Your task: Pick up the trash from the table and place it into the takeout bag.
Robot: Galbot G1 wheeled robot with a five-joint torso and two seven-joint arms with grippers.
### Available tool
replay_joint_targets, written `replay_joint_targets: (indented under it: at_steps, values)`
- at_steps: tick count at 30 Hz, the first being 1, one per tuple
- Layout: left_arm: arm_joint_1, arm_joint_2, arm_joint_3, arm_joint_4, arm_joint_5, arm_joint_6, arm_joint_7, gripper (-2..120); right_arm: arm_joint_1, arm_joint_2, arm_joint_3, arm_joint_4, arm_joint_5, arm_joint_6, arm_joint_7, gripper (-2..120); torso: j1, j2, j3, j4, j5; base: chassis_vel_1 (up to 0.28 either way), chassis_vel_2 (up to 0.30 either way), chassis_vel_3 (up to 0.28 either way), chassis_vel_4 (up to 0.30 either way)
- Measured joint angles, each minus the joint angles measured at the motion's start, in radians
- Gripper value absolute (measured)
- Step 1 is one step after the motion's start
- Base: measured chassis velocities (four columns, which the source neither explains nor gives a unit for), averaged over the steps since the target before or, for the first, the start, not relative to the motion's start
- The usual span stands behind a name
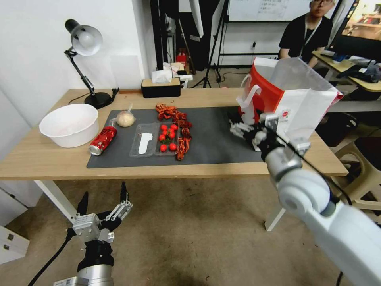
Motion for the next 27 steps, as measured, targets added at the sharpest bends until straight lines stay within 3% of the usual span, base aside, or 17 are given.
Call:
replay_joint_targets:
  at_steps: [8, 16, 27]
  values:
    - [-0.003, 0.0, 0.001, 0.008, 0.0, -0.004, 0.003, 100, -0.287, 0.107, 0.075, -0.001, -0.176, 0.175, -0.051, 100, 0.0, 0.0, 0.0, -0.0003, 0.0001, 0.0, 0.0, 0.0, 0.0]
    - [-0.005, 0.0, 0.004, 0.012, -0.003, -0.004, 0.008, 100, -0.42, 0.199, 0.078, -0.039, -0.306, 0.305, -0.062, 100, 0.0, 0.0, 0.0, -0.0001, 0.0, 0.0, 0.0, 0.0, 0.0]
    - [-0.017, 0.006, 0.003, 0.023, -0.008, -0.001, 0.007, 100, -0.447, 0.212, 0.057, -0.043, -0.344, 0.318, -0.036, 100, 0.0, 0.0, 0.0, 0.0001, 0.0, 0.0, 0.0, 0.0, 0.0]
